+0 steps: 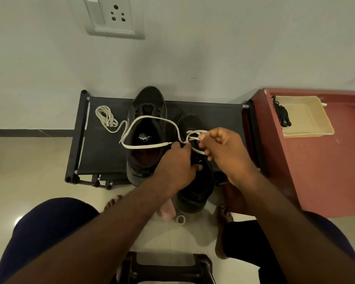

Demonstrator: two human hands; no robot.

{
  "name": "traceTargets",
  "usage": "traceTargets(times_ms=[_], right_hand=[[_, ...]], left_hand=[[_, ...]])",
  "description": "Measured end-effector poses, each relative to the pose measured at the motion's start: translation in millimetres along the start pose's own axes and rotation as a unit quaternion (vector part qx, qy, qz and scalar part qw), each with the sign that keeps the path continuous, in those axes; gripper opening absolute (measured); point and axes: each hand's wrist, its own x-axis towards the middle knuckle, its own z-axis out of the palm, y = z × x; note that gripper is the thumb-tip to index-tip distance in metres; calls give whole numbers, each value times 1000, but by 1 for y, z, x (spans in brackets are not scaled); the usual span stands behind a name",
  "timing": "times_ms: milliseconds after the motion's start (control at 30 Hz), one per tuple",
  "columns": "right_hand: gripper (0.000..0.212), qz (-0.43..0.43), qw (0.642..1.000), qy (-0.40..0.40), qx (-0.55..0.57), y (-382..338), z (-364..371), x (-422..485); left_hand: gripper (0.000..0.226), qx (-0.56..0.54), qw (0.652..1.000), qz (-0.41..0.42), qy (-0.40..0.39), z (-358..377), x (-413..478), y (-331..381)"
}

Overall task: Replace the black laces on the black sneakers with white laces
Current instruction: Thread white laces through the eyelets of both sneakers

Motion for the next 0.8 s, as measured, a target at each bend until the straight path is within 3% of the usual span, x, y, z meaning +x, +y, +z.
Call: traceTargets(times_ms=[67,167,300,567,733,800], right_hand=[[12,-43,992,-20,-115,1,1,6],[19,-128,933,-59,-330,1,1,11],[20,-140,882,-98,-439,4,4,10],[14,-79,863,-5,-498,-1,16,5],[19,4,914,-20,-404,-2,8,9],[23,16,920,-29,-392,-1,5,10]], left_hand=[[54,-13,1000,-5,-2,0,2,1],[52,-8,1000,-6,3,1,5,2],[40,13,1000,1,16,3,10,2],[41,26,999,4,23,4,11,2],[52,4,1000,4,15,2,10,1],[56,-1,1000,4,15,2,9,1]])
